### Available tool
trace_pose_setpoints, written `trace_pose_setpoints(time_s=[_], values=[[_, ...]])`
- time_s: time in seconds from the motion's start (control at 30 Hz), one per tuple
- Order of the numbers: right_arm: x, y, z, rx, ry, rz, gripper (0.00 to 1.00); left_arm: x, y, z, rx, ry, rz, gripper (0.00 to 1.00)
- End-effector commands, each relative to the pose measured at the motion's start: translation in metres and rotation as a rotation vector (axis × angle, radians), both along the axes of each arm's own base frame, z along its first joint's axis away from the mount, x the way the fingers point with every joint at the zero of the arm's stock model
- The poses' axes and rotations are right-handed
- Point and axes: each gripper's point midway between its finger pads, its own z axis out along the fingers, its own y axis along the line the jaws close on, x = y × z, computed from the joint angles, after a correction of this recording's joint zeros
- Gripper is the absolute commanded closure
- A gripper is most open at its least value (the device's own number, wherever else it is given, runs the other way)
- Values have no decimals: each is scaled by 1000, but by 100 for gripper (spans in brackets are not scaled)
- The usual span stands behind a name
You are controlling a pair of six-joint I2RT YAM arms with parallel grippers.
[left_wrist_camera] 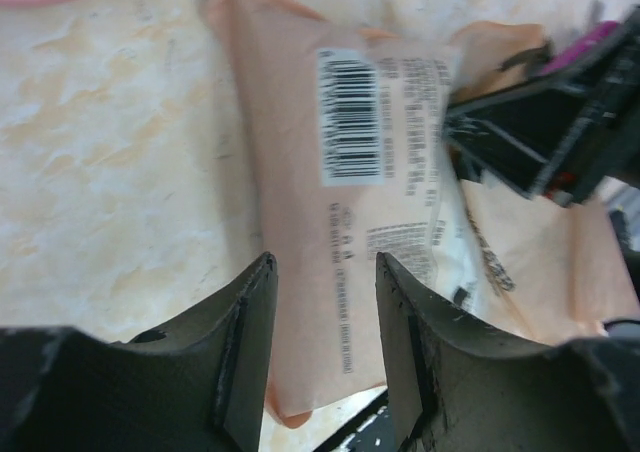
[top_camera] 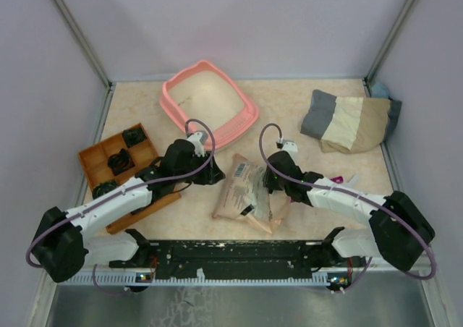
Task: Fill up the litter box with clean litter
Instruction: Open the cat litter bag at the center of the board.
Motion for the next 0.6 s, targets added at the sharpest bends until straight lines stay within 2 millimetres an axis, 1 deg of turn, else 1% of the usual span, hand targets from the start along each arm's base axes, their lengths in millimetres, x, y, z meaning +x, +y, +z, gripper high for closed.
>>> trace_pose_setpoints(time_s=[0.0, 0.07, 0.1, 0.2, 0.27, 0.33, 0.37, 0.47, 0.57], values=[[20, 51, 35, 174, -70, 26, 74, -15, -29, 28, -161, -30, -160, 51], [22, 51, 34, 145, -69, 29, 74, -27, -40, 23, -183, 23, -203, 53], [22, 47, 33, 113, -60, 22, 74, -33, -45, 23, -179, 24, -221, 53], [17, 19, 33, -25, -35, -21, 71, -44, -58, 23, -173, 20, -255, 53], [9, 4, 34, -91, -23, -12, 68, -43, -59, 16, -162, 39, -246, 52], [0, -5, 33, -134, -4, 9, 66, -39, -57, 2, -132, 51, -224, 52], [-6, -8, 29, -152, 11, 42, 64, -39, -56, -4, -120, 60, -221, 52], [-23, -15, 20, -208, 53, 148, 58, -41, -57, -15, -122, 83, -231, 52], [-30, -22, 16, -260, 51, 219, 53, -41, -54, -23, -122, 91, -206, 52]])
